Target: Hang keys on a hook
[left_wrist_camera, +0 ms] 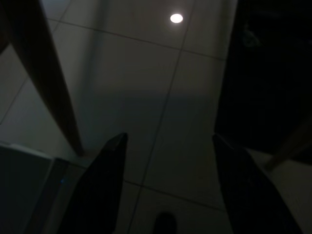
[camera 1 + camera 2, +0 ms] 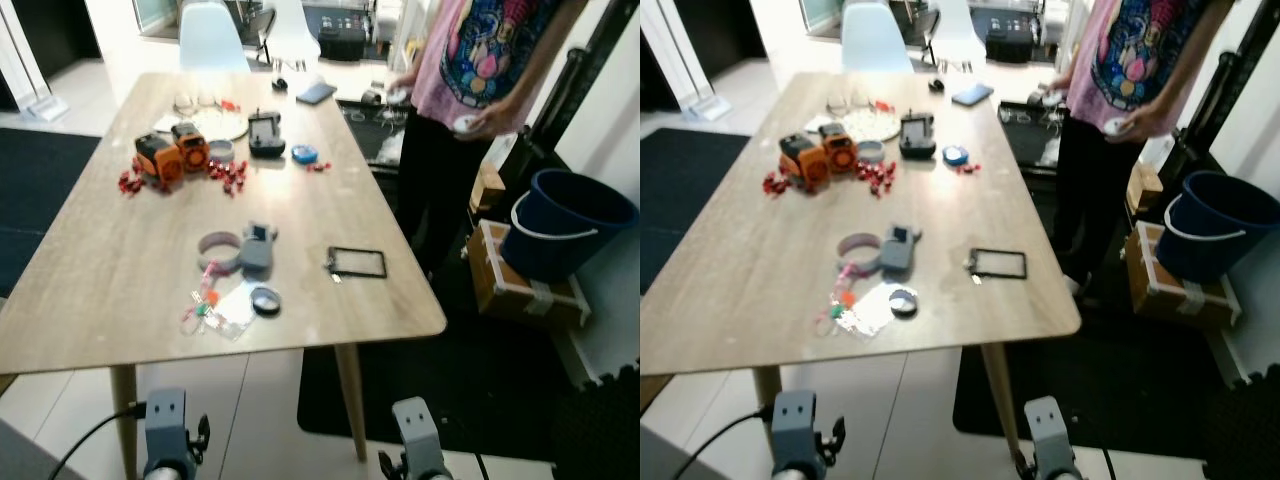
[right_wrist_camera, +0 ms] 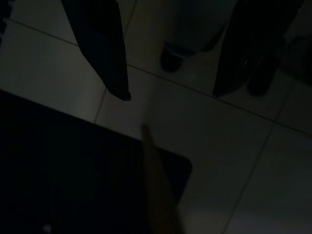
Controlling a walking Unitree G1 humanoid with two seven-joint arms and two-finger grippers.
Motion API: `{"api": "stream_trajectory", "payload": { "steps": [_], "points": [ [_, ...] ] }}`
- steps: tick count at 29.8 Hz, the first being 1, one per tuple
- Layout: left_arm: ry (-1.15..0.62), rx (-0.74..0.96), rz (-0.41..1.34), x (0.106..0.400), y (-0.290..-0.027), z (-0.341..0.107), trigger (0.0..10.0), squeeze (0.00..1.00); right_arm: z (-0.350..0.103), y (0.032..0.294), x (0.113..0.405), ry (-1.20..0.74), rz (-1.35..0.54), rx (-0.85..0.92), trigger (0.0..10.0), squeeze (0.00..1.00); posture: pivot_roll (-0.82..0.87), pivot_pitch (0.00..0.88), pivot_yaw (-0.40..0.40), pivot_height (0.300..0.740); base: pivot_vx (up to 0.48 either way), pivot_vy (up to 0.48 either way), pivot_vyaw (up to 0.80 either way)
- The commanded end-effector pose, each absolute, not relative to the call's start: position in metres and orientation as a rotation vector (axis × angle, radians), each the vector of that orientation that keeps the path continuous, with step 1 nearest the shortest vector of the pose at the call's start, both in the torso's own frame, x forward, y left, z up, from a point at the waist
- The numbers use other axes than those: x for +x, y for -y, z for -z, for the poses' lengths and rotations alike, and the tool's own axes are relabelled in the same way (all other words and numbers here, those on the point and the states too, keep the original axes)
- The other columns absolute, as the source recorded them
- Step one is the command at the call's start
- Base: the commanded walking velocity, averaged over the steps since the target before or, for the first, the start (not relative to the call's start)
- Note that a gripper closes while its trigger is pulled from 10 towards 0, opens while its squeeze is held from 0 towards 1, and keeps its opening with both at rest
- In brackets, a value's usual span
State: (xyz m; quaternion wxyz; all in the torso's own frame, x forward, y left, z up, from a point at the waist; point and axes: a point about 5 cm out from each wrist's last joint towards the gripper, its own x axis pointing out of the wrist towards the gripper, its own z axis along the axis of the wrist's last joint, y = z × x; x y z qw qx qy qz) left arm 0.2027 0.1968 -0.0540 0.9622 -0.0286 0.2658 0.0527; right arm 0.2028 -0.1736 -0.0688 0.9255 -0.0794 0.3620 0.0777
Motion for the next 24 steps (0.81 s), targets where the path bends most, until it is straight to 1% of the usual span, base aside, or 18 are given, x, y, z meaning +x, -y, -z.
{"api": "stream_trajectory", "payload": {
  "steps": [1, 11, 13, 17, 19, 20, 22, 24],
  "points": [
    [-0.558, -0.052, -0.096, 0.201, -0.196, 0.056, 10.0, 0.0, 0.072, 0.173, 0.197, -0.762, -0.151, -0.149, 10.0, 0.0, 0.05, 0.087, -0.012, 0.74, 0.0, 0.0, 0.0],
    [-0.566, -0.05, -0.077, 0.201, -0.193, 0.057, 10.0, 0.0, 0.072, 0.176, 0.196, -0.766, -0.138, -0.147, 10.0, 0.0, 0.05, 0.084, -0.011, 0.74, 0.0, 0.0, 0.0],
    [-0.567, -0.048, -0.076, 0.201, -0.192, 0.057, 10.0, 0.0, 0.072, 0.18, 0.196, -0.766, -0.109, -0.131, 10.0, 0.0, 0.05, 0.081, -0.011, 0.74, 0.0, 0.0, 0.0],
    [-0.566, -0.031, -0.078, 0.201, -0.193, 0.057, 10.0, 0.0, 0.071, 0.195, 0.195, -0.756, -0.014, -0.109, 10.0, 0.0, 0.05, 0.078, -0.01, 0.74, 0.0, 0.0, 0.0],
    [-0.566, -0.031, -0.078, 0.201, -0.193, 0.057, 10.0, 0.0, 0.071, 0.195, 0.195, -0.756, -0.014, -0.109, 10.0, 0.0, 0.05, 0.078, -0.01, 0.74, 0.0, 0.0, 0.0],
    [-0.566, -0.032, -0.08, 0.201, -0.193, 0.057, 10.0, 0.0, 0.068, 0.216, 0.192, -0.746, 0.094, -0.111, 10.0, 0.0, 0.05, 0.076, -0.01, 0.74, 0.0, 0.0, 0.0],
    [-0.566, -0.034, -0.08, 0.2, -0.192, 0.057, 10.0, 0.0, 0.065, 0.236, 0.189, -0.736, 0.189, -0.117, 10.0, 0.0, 0.04, 0.076, -0.009, 0.74, 0.0, 0.0, 0.0],
    [-0.566, -0.035, -0.078, 0.2, -0.192, 0.057, 10.0, 0.0, 0.055, 0.267, 0.186, -0.695, 0.324, -0.136, 10.0, 0.0, 0.04, 0.073, -0.009, 0.74, 0.0, 0.0, 0.0]
  ]
}}
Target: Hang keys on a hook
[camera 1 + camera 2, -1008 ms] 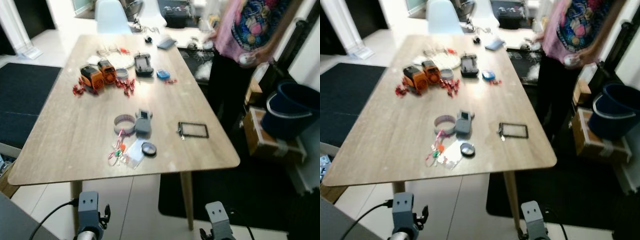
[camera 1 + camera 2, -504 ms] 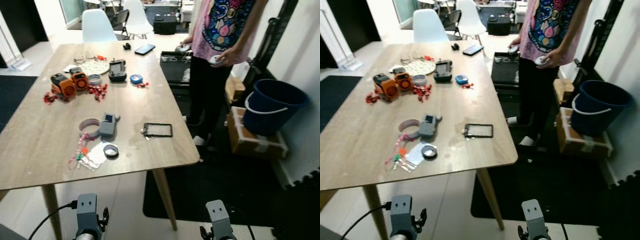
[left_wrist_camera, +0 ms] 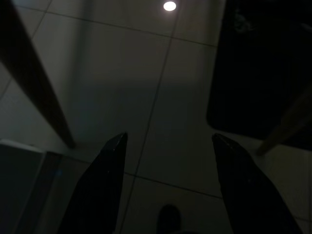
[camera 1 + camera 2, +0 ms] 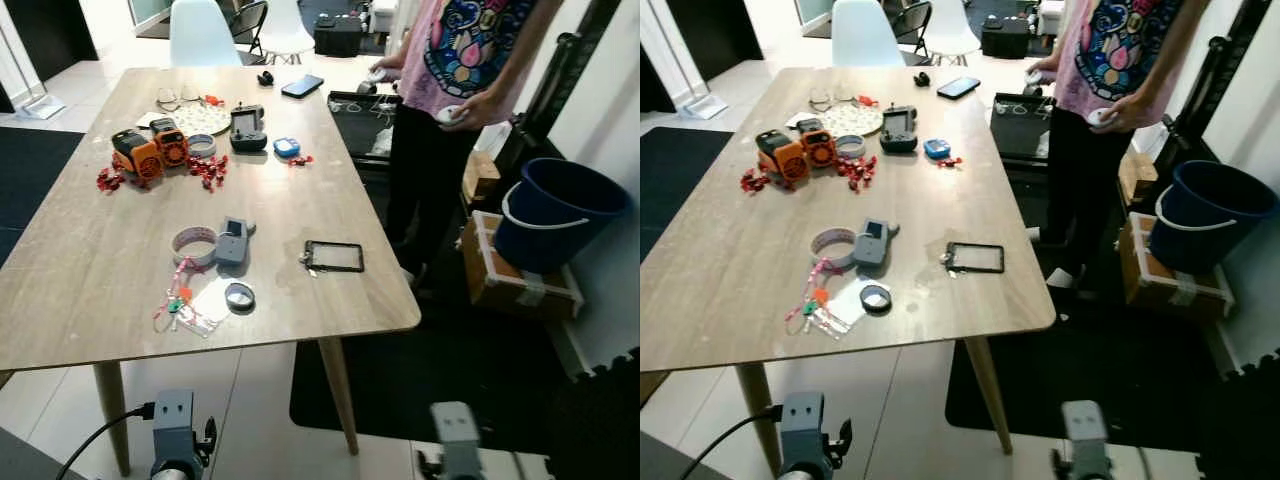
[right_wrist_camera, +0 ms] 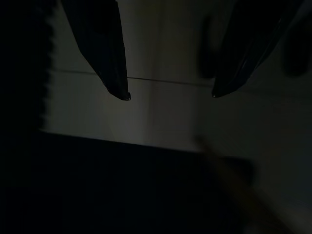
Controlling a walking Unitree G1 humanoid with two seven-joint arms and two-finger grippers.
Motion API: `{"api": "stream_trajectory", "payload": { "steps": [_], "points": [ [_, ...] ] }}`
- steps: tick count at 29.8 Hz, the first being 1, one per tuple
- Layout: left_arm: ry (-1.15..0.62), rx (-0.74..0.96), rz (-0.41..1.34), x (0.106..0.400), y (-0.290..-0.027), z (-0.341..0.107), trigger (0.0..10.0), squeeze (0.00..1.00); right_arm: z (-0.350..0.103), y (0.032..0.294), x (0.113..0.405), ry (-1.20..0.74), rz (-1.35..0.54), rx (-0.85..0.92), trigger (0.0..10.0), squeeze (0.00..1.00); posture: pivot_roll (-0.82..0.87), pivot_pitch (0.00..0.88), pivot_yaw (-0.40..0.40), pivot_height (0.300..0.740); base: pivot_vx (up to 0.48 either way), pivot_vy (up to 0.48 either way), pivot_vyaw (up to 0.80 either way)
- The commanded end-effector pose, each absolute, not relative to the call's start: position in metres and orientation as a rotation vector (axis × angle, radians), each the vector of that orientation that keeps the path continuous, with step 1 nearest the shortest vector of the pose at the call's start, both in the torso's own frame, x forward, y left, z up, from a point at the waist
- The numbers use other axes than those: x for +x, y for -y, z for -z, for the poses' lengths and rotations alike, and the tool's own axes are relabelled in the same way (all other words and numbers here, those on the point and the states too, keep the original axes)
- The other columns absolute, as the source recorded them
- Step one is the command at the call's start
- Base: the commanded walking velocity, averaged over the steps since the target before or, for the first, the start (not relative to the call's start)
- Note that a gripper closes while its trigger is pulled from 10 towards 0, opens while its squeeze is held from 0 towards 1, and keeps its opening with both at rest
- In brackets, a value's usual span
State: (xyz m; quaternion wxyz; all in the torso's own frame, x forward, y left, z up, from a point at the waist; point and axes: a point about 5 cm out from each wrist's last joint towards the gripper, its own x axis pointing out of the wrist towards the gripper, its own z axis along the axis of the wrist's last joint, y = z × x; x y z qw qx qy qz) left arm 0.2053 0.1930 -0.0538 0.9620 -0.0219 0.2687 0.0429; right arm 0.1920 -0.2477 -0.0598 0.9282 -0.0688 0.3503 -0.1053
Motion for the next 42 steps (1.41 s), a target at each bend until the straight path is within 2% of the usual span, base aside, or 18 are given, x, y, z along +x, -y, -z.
{"api": "stream_trajectory", "payload": {
  "steps": [1, 2, 7, 14, 15, 17, 21, 25, 26, 27, 29, 31, 32, 33, 39, 40, 41, 42],
  "points": [
    [-0.566, -0.036, -0.078, 0.2, -0.192, 0.058, 10.0, 0.0, 0.048, 0.284, 0.186, -0.664, 0.404, -0.139, 10.0, 0.0, 0.04, 0.071, -0.01, 0.74, 0.0, 0.0, 0.0],
    [-0.566, -0.036, -0.078, 0.2, -0.192, 0.058, 10.0, 0.0, 0.048, 0.284, 0.186, -0.664, 0.404, -0.139, 10.0, 0.0, 0.04, 0.071, -0.01, 0.74, 0.0, 0.0, 0.0],
    [-0.565, -0.036, -0.076, 0.2, -0.192, 0.058, 10.0, 0.0, -0.005, 0.352, 0.204, -0.428, 0.695, -0.142, 10.0, 0.0, 0.03, 0.067, -0.004, 0.74, 0.0, 0.0, 0.0],
    [-0.565, -0.037, -0.072, 0.201, -0.192, 0.057, 10.0, 0.0, -0.064, 0.379, 0.243, -0.217, 0.749, -0.169, 10.0, 0.0, 0.02, 0.072, 0.0, 0.74, 0.0, 0.0, 0.0],
    [-0.565, -0.041, -0.071, 0.202, -0.192, 0.057, 10.0, 0.0, -0.096, 0.377, 0.274, -0.133, 0.69, -0.128, 10.0, 0.0, 0.02, 0.076, -0.001, 0.74, 0.0, 0.0, 0.0],
    [-0.565, -0.042, -0.071, 0.202, -0.192, 0.057, 10.0, 0.0, -0.107, 0.373, 0.286, -0.106, 0.656, -0.107, 10.0, 0.0, 0.02, 0.076, -0.001, 0.74, 0.0, 0.0, 0.0],
    [-0.564, -0.051, -0.077, 0.202, -0.191, 0.057, 10.0, 0.0, -0.144, 0.328, 0.338, 0.009, 0.355, -0.016, 10.0, 0.0, 0.03, 0.078, -0.014, 0.74, 0.0, 0.0, 0.0],
    [-0.563, -0.054, -0.085, 0.201, -0.191, 0.057, 10.0, 0.0, -0.153, 0.3, 0.355, 0.038, 0.205, 0.004, 10.0, 0.0, 0.04, 0.078, -0.016, 0.74, 0.0, 0.0, 0.0],
    [-0.563, -0.055, -0.092, 0.199, -0.193, 0.058, 10.0, 0.0, -0.159, 0.271, 0.367, 0.06, 0.078, 0.032, 10.0, 0.0, 0.04, 0.078, -0.018, 0.74, 0.0, 0.0, 0.0],
    [-0.565, -0.055, -0.096, 0.198, -0.194, 0.058, 10.0, 0.0, -0.159, 0.255, 0.372, 0.064, 0.024, 0.053, 10.0, 0.0, 0.04, 0.079, -0.017, 0.74, 0.0, 0.0, 0.0],
    [-0.566, -0.055, -0.098, 0.198, -0.194, 0.058, 10.0, 0.0, -0.159, 0.247, 0.375, 0.065, -0.006, 0.066, 10.0, 0.0, 0.04, 0.079, -0.017, 0.74, 0.0, 0.0, 0.0],
    [-0.568, -0.054, -0.1, 0.197, -0.195, 0.058, 10.0, 0.0, -0.155, 0.226, 0.379, 0.047, -0.074, 0.077, 10.0, 0.56, 0.05, 0.08, -0.016, 0.74, 0.0, 0.0, 0.0],
    [-0.568, -0.054, -0.101, 0.197, -0.195, 0.058, 10.0, 0.0, -0.154, 0.219, 0.38, 0.039, -0.105, 0.084, 10.0, 0.93, 0.05, 0.08, -0.016, 0.74, 0.0, 0.0, 0.0],
    [-0.567, -0.054, -0.102, 0.198, -0.195, 0.058, 10.0, 0.0, -0.153, 0.212, 0.382, 0.034, -0.133, 0.089, 10.0, 1.0, 0.05, 0.082, -0.015, 0.74, 0.0, 0.0, 0.0],
    [-0.565, -0.057, -0.107, 0.199, -0.196, 0.057, 10.0, 0.0, -0.155, 0.185, 0.385, 0.024, -0.276, 0.075, 10.0, 1.0, 0.04, 0.082, -0.012, 0.74, 0.0, 0.0, 0.0],
    [-0.565, -0.059, -0.108, 0.2, -0.196, 0.057, 10.0, 0.0, -0.155, 0.181, 0.385, 0.02, -0.29, 0.062, 10.0, 0.96, 0.04, 0.082, -0.012, 0.74, 0.0, 0.0, 0.0],
    [-0.566, -0.06, -0.109, 0.2, -0.196, 0.057, 10.0, 0.0, -0.155, 0.178, 0.386, 0.013, -0.301, 0.052, 10.0, 0.15, 0.04, 0.081, -0.012, 0.74, 0.0, 0.0, 0.0],
    [-0.566, -0.06, -0.109, 0.2, -0.196, 0.057, 10.0, 0.0, -0.155, 0.178, 0.386, 0.013, -0.301, 0.052, 10.0, 0.15, 0.04, 0.081, -0.012, 0.74, 0.0, 0.0, 0.0]
  ]
}}
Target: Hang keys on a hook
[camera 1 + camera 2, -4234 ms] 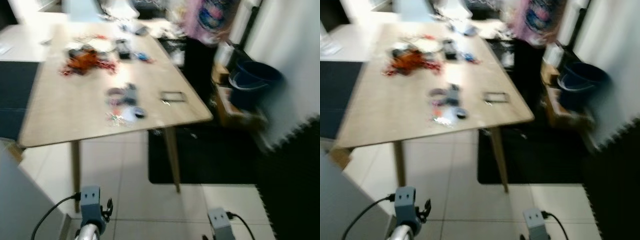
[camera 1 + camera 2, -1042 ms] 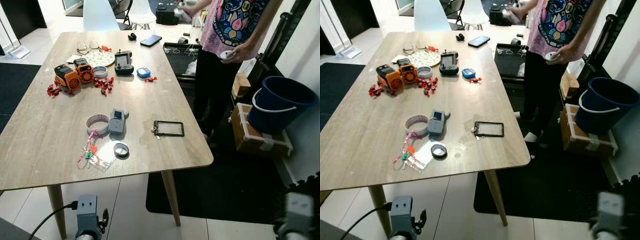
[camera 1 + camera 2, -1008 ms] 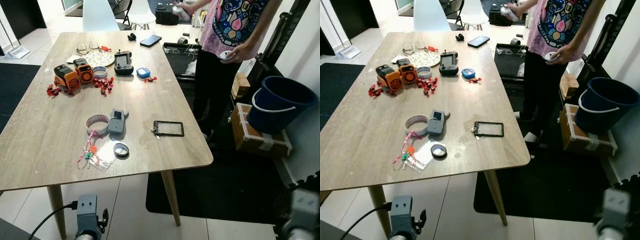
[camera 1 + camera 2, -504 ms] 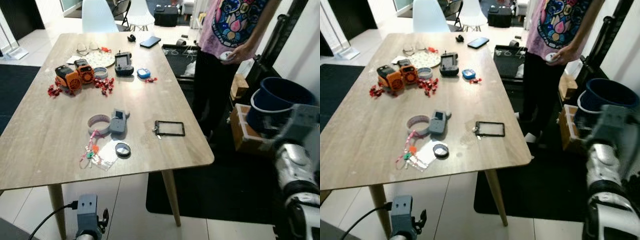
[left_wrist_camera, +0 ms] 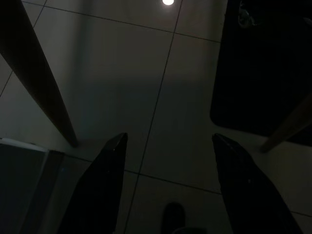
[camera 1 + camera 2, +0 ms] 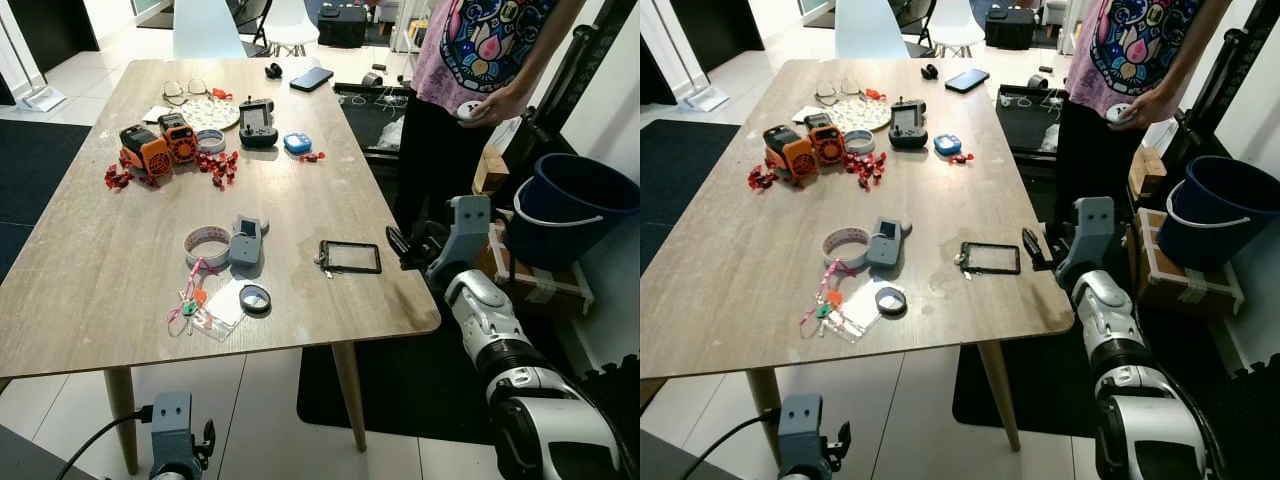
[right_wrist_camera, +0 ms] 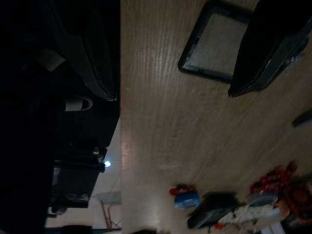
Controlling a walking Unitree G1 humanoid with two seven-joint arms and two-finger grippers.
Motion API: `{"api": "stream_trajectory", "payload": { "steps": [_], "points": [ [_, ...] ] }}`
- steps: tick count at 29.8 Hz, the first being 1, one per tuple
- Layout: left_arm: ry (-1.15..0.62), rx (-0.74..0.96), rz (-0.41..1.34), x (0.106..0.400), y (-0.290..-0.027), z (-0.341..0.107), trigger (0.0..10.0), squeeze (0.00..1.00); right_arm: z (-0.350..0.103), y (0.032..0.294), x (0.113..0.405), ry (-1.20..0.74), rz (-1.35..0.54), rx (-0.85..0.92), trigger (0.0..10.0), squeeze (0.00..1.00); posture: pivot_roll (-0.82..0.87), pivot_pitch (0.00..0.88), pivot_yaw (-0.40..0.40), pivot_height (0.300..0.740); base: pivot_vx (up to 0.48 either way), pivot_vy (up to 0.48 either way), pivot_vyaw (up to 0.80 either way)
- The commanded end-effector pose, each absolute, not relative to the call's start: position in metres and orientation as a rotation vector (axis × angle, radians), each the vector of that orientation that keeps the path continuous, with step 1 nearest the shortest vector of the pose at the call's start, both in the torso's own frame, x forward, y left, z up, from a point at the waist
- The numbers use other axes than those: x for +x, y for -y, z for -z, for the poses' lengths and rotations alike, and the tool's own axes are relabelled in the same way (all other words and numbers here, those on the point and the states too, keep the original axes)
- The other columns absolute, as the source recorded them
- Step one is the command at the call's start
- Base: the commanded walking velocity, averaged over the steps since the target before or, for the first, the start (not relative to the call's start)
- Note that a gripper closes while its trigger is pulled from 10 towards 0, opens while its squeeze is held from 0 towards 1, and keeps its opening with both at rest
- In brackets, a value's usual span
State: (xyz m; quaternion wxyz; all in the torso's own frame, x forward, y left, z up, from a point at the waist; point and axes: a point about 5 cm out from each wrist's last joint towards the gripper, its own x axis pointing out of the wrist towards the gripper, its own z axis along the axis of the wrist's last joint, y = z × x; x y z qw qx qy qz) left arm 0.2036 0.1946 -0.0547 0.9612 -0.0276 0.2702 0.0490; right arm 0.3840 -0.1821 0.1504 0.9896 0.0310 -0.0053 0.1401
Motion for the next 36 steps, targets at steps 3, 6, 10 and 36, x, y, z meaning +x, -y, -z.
{"api": "stream_trajectory", "payload": {
  "steps": [3, 6, 10, 36],
  "points": [
    [-0.57, -0.066, -0.111, 0.199, -0.195, 0.058, 10.0, 0.0, -0.149, 0.173, 0.387, -0.04, -0.306, 0.076, 10.0, 0.0, 0.04, 0.085, -0.013, 0.74, 0.0, 0.0, 0.0],
    [-0.572, -0.067, -0.112, 0.199, -0.194, 0.058, 10.0, 0.0, -0.146, 0.173, 0.387, -0.069, -0.293, 0.08, 10.0, 0.0, 0.04, 0.088, -0.014, 0.74, 0.0, 0.0, 0.0],
    [-0.574, -0.067, -0.112, 0.199, -0.194, 0.059, 10.0, 0.0, -0.144, 0.173, 0.388, -0.092, -0.281, 0.08, 10.0, 0.0, 0.04, 0.088, -0.014, 0.74, 0.0, 0.0, 0.0],
    [-0.498, -0.061, -0.042, 0.194, -0.185, 0.053, 10.0, 0.0, -0.177, 0.144, 0.404, 0.013, -0.272, 0.156, 10.0, 0.0, 0.06, 0.184, -0.035, 0.74, 0.0, 0.0, 0.0]
  ]
}}
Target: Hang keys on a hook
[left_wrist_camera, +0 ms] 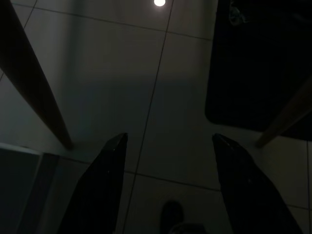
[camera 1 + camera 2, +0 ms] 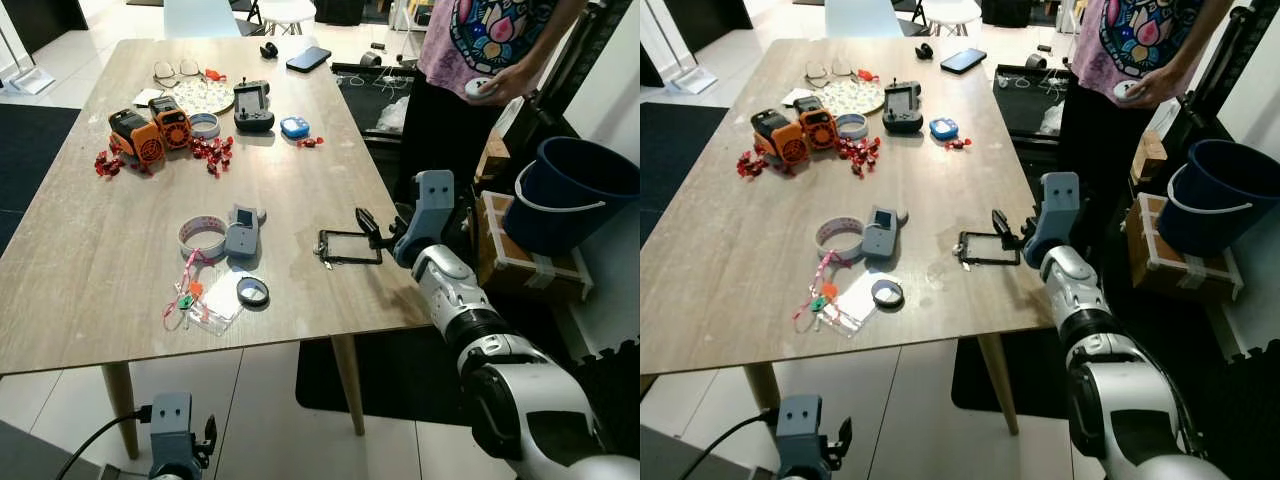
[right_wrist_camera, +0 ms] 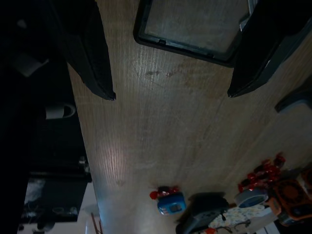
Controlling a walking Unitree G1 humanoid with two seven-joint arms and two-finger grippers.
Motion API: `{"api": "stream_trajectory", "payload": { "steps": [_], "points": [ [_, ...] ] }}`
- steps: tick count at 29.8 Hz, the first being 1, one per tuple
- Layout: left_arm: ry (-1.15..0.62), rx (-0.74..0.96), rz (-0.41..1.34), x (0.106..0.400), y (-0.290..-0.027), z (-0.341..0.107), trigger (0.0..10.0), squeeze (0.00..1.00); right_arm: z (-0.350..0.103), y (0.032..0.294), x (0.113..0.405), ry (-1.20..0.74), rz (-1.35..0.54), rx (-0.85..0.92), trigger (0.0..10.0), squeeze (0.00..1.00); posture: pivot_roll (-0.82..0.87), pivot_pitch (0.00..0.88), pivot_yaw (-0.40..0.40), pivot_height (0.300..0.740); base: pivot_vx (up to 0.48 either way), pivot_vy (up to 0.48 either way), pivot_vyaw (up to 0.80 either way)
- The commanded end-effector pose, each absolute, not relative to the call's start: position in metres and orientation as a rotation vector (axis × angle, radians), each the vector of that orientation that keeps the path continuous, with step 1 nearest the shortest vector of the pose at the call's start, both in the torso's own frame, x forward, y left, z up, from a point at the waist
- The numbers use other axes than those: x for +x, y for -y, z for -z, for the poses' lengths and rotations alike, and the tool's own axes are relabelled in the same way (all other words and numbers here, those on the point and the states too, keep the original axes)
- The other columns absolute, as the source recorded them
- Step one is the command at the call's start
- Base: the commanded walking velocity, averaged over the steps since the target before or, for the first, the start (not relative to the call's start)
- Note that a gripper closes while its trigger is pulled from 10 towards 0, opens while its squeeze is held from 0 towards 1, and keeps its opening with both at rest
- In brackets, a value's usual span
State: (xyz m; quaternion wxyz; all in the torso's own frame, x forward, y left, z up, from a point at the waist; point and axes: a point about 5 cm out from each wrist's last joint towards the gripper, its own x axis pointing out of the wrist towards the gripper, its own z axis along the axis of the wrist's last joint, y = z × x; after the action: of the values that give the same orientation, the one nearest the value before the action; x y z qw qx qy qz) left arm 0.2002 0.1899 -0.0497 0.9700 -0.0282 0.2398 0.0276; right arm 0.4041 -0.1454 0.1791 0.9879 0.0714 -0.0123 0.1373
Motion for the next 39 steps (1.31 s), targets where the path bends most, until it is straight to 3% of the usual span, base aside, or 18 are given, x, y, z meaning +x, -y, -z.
{"api": "stream_trajectory", "payload": {
  "steps": [1, 9, 12, 39],
  "points": [
    [-0.497, -0.061, -0.04, 0.194, -0.185, 0.053, 10.0, 0.0, -0.177, 0.143, 0.404, 0.01, -0.28, 0.155, 10.0, 0.0, 0.06, 0.184, -0.035, 0.74, 0.0, 0.0, 0.0],
    [-0.493, -0.061, -0.04, 0.195, -0.185, 0.052, 10.0, 0.0, -0.175, 0.124, 0.403, -0.024, -0.413, 0.144, 10.0, 0.0, 0.06, 0.19, -0.041, 0.74, 0.0, 0.0, 0.0],
    [-0.495, -0.064, -0.047, 0.194, -0.185, 0.053, 10.0, 0.0, -0.17, 0.107, 0.399, -0.054, -0.541, 0.146, 10.0, 0.0, 0.06, 0.184, -0.047, 0.74, 0.0, 0.0, 0.0],
    [-0.521, -0.065, -0.049, 0.188, -0.182, 0.056, 10.0, 0.0, -0.148, 0.1, 0.393, -0.172, -0.537, 0.152, 10.0, 0.0, 0.06, 0.194, -0.051, 0.74, 0.0, 0.0, 0.0]
  ]
}}
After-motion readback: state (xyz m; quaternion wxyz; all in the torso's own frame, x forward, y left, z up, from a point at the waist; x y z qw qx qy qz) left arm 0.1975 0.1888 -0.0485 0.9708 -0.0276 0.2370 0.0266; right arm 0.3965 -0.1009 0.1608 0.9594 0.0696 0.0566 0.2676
